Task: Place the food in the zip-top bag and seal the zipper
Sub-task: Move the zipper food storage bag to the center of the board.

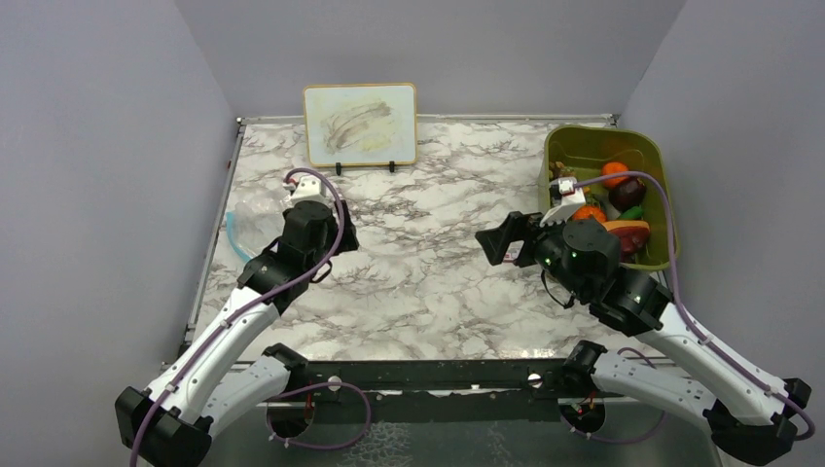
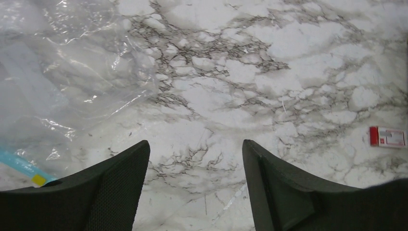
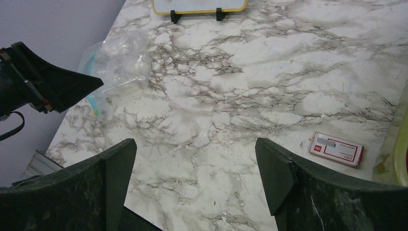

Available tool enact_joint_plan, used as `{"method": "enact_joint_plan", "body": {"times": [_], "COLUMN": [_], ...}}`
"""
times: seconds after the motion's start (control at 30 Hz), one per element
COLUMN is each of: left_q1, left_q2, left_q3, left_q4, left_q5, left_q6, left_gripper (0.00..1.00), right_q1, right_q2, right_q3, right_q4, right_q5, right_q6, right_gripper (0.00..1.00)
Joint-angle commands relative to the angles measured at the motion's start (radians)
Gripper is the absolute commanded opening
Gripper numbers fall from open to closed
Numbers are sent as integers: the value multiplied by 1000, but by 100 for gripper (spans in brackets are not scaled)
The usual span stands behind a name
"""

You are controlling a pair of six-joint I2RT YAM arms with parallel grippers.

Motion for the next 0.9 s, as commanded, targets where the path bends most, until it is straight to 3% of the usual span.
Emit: {"method": "enact_joint_plan", "body": {"times": [0.0,0.17,0.47,0.67,0.87], "left_q1": [9,51,295,340,380], "left_q2": [21,93,228,294,351], "left_q3": [17,44,67,64,43], "left_q4": [-42,-69,-71,-67,-60], "left_q5": [-247,-313,-238,-281,-217], "left_q6": [-134,-209,-284,-292,-320], "left_gripper": [67,60,58,58,56], "right_q1": [7,7,7,7,7], "right_q2": [-30,-57,-117,-117,-112], "right_q3": [-21,-44,-70,-56,-58], "right_q4": [-5,-1,10,1,2], "right_q5": [28,-2,-17,-24,-23], "right_q6": [15,40,48,40,40], "right_gripper": [96,96,96,96,96]}}
